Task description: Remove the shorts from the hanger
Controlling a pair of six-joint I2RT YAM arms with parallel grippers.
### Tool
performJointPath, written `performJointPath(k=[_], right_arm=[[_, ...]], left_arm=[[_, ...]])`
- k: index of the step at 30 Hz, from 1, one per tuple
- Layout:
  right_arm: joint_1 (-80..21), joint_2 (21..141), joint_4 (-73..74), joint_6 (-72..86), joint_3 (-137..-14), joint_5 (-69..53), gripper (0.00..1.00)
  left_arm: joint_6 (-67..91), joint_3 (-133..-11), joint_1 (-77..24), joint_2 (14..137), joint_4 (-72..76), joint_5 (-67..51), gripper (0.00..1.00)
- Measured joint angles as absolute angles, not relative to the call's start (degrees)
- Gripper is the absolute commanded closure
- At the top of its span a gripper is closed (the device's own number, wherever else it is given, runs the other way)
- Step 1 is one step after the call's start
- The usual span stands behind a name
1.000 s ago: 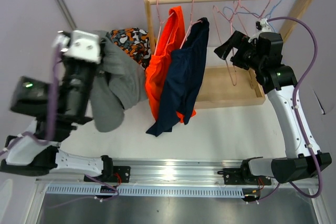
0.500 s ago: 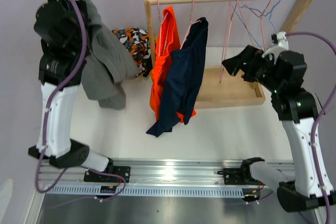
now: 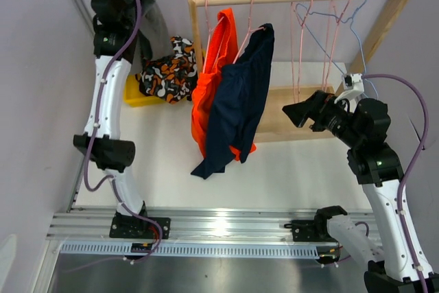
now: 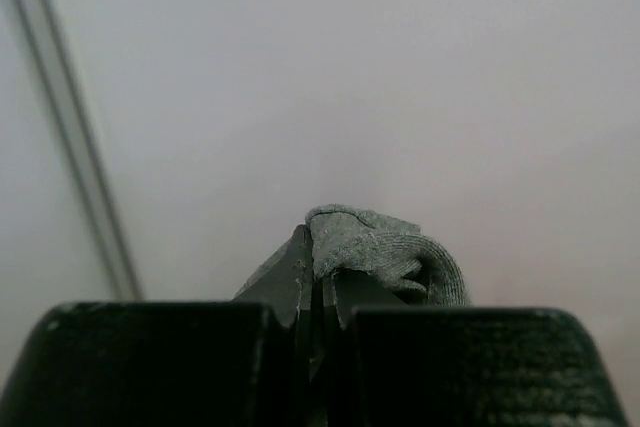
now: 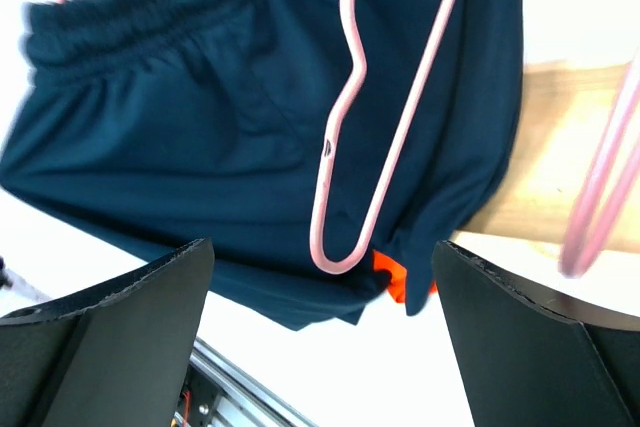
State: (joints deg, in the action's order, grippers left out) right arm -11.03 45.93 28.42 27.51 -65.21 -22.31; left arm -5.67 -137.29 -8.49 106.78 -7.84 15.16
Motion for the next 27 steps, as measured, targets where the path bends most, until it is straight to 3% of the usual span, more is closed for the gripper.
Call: performJointPath(k=[3, 7, 11, 12, 14, 22, 27], right_arm=[[-11.0, 46.2, 28.6, 27.1, -64.5, -22.3, 0.01], [-11.0, 46.0, 28.4, 26.9, -64.5, -22.2, 0.01], [-11.1, 45.9, 28.4, 26.9, -64.5, -22.5, 0.01], [-11.1, 45.8, 28.4, 26.9, -64.5, -22.6, 0.01], [-11.2, 45.4, 28.4, 26.7, -64.5, -22.8, 0.01], [-11.4, 42.0, 29.8, 25.5, -67.0, -23.0, 0.01], [-11.4, 42.0, 31.5, 24.3, -73.7, -23.0, 0.01]], left_arm=[[-0.8, -134.3, -6.9, 111.4, -1.7, 12.2, 1.00], [4.9, -114.7, -5.8, 111.4, 6.6, 11.3, 0.95], [8.8, -106.2, -5.3, 115.5, 7.0, 12.4, 0.47], [10.0, -105.9, -5.2, 116.9, 6.5, 12.8, 0.19], [13.4, -105.8, -4.7, 119.0, 5.1, 13.0, 0.04], [21.1, -105.5, 0.0, 119.5, -1.6, 11.8, 0.01], [21.6, -93.5, 0.3, 107.2, -2.8, 10.6, 0.01]])
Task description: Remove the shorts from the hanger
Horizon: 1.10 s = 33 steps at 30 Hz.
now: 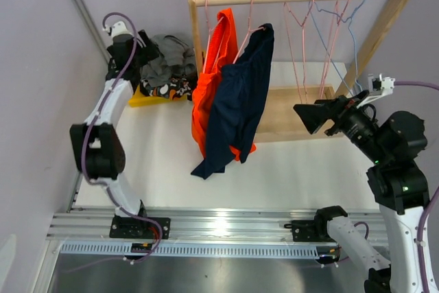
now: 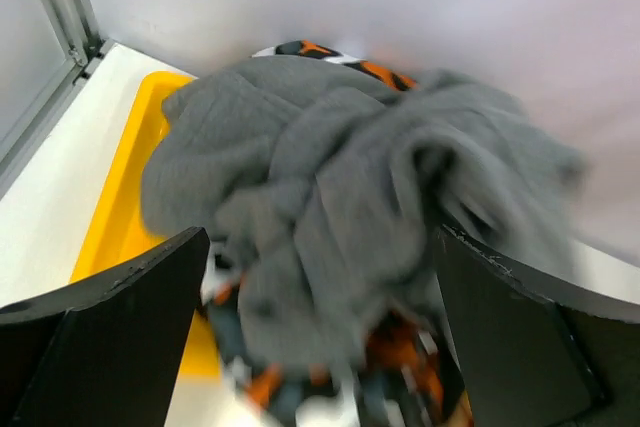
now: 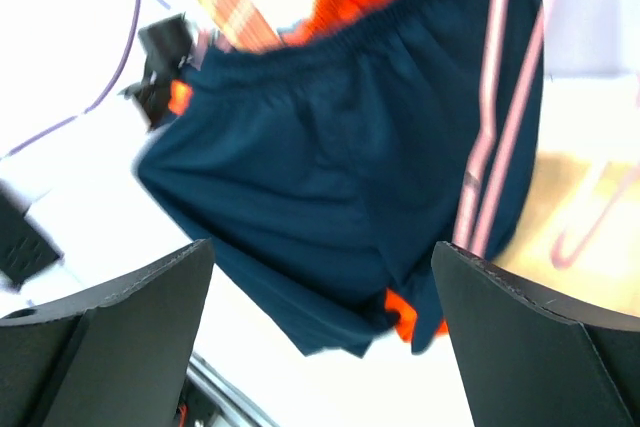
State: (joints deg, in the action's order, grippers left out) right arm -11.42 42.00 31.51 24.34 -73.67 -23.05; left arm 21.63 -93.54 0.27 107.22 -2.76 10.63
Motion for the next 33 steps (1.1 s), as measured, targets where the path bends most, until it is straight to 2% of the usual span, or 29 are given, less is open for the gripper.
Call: performJointPath(k=[8, 14, 23, 28, 33], right_arm=[[-11.5, 44.8, 26.1, 26.7, -83.2, -28.1, 0.01], [-14.2, 55.1, 18.8, 29.8, -91.0, -30.0, 0.01], [-29.2, 77.7, 21.5, 23.4, -109.1, -11.6, 0.03], [-33.5, 83.9, 23.5, 20.3, -111.2, -1.0, 0.04], [-33.9, 85.3, 23.8, 19.4, -110.3, 5.7, 0.05]], left_arm=[[21.5, -73.0, -0.1, 68.6, 1.1, 6.7, 0.01], [21.6, -57.3, -0.2, 46.6, -2.3, 4.3, 0.01], [20.4, -45.2, -0.5, 31.5, -23.4, 0.8, 0.01], [19.0, -43.1, -0.6, 27.8, -27.3, 0.7, 0.01], [19.0, -41.5, -0.6, 26.2, -28.2, -0.6, 0.01]])
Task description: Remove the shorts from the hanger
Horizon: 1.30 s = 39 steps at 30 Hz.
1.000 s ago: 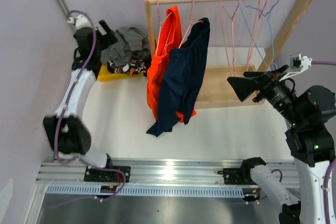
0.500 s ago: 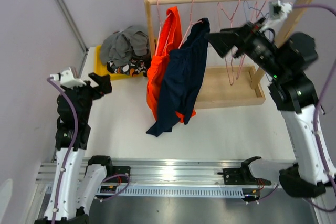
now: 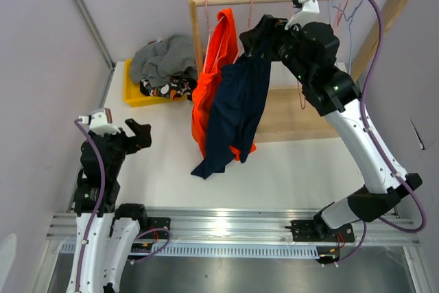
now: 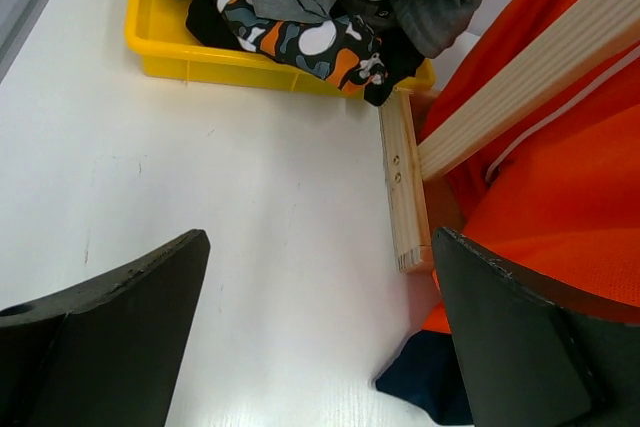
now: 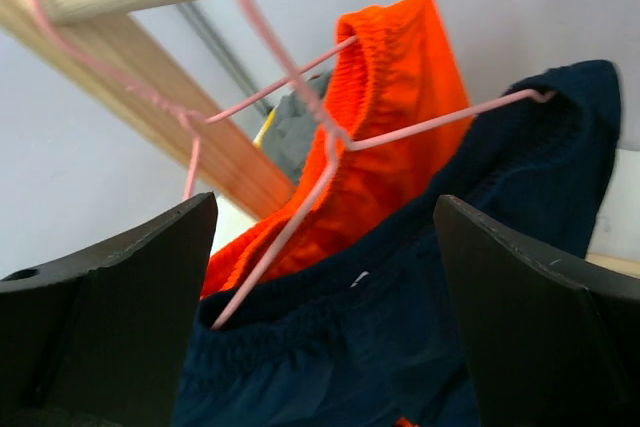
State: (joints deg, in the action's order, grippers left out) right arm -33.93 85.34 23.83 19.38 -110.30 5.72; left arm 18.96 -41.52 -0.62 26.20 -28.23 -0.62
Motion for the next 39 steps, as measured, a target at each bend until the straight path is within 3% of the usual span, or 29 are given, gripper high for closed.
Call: performJointPath(k=[8, 12, 17, 18, 22, 39], right_arm=[[-34.3, 87.4, 21.3, 19.8, -109.5, 8.7, 0.10], [-35.0, 90.1, 20.7, 20.1, -109.5, 9.1, 0.22], [-35.9, 93.2, 19.8, 20.9, -110.4, 9.3, 0.66], [-36.1, 93.2, 19.7, 20.9, -110.4, 9.2, 0.81], [-36.4, 93.2, 20.6, 22.0, -110.4, 10.2, 1.00], [-36.3, 90.5, 24.4, 18.0, -113.3, 10.1, 1.00]], left_arm=[[19.0, -41.2, -0.6, 26.5, -28.2, -2.2, 0.01], [19.0, -41.1, -0.6, 26.3, -28.1, -2.7, 0.01], [19.0, -41.0, -0.6, 26.3, -28.1, -3.3, 0.01], [19.0, -41.0, -0.6, 26.3, -28.1, -3.3, 0.01], [19.0, -41.0, -0.6, 26.3, -28.1, -3.4, 0.01], [17.8, -41.0, -1.1, 27.7, -27.9, -7.9, 0.01]])
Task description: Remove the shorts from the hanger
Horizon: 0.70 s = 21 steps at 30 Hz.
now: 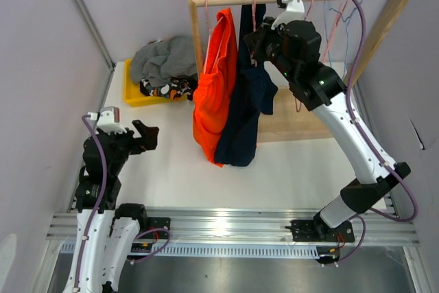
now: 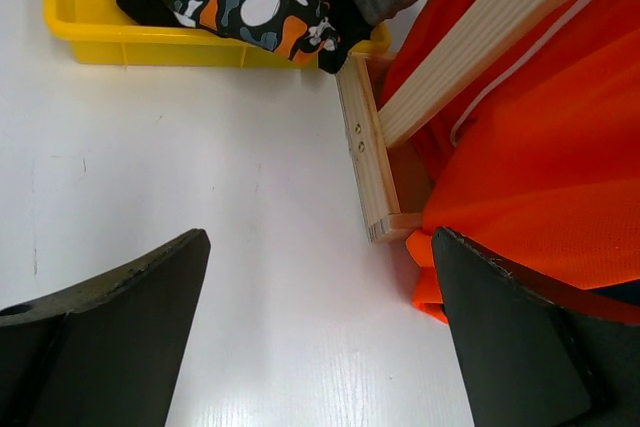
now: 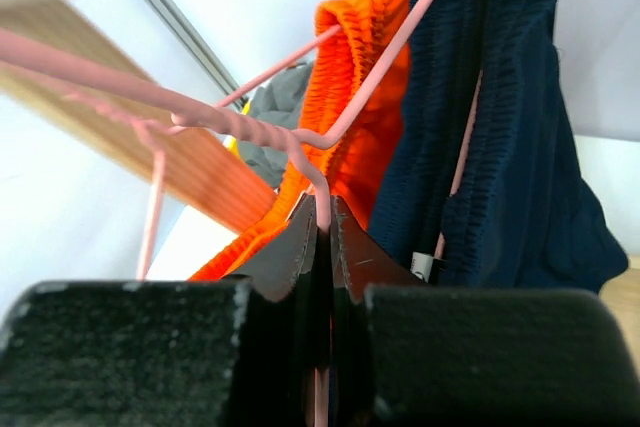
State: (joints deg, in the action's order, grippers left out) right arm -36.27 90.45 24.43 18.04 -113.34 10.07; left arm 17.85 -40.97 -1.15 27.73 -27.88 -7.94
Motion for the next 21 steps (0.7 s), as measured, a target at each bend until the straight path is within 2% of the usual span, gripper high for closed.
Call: performJointPath(k=[7, 10, 14, 21], right_arm=[[-36.5, 82.4, 24.6, 17.8, -111.2, 9.6, 1.00], [-37.2, 77.1, 24.1, 18.2, -106.7, 10.2, 1.00], [-40.0, 70.3, 23.1, 19.1, -98.8, 13.2, 1.00], [-42.3, 67.6, 23.3, 19.6, -93.1, 17.7, 1.00]], left_arm=[[17.1, -41.4, -3.6, 29.4, -27.1, -7.5, 0.01], [16.5, -44.8, -10.0, 33.6, -27.6, -4.0, 0.01], [15.8, -55.7, -23.7, 43.4, -26.3, 3.4, 0.01], [15.8, -63.0, -44.1, 49.2, -19.3, 7.7, 0.01]])
